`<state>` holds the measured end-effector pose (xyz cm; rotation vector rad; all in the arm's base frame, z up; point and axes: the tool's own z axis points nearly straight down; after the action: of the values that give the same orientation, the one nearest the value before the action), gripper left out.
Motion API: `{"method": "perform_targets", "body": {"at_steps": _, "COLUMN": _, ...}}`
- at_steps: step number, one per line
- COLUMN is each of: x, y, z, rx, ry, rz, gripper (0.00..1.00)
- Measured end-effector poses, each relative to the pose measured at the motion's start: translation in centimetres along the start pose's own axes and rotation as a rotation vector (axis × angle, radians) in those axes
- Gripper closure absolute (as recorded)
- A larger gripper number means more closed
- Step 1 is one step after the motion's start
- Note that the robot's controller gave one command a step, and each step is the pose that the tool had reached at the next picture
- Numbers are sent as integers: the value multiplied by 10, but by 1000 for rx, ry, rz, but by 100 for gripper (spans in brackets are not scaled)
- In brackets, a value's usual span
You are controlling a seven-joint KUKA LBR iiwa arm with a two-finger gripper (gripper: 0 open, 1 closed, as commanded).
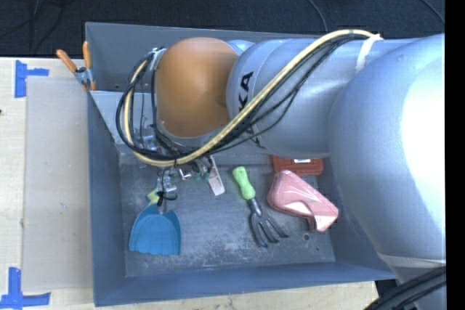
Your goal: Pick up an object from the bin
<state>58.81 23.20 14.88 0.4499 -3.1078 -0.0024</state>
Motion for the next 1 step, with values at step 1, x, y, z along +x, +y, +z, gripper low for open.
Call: {"method": "perform_targets", "body": {"at_steps": 1, "x": 7, "y": 3, "z": 22, "rx": 0, "ry": 1, "rz": -229, "gripper": 0}}
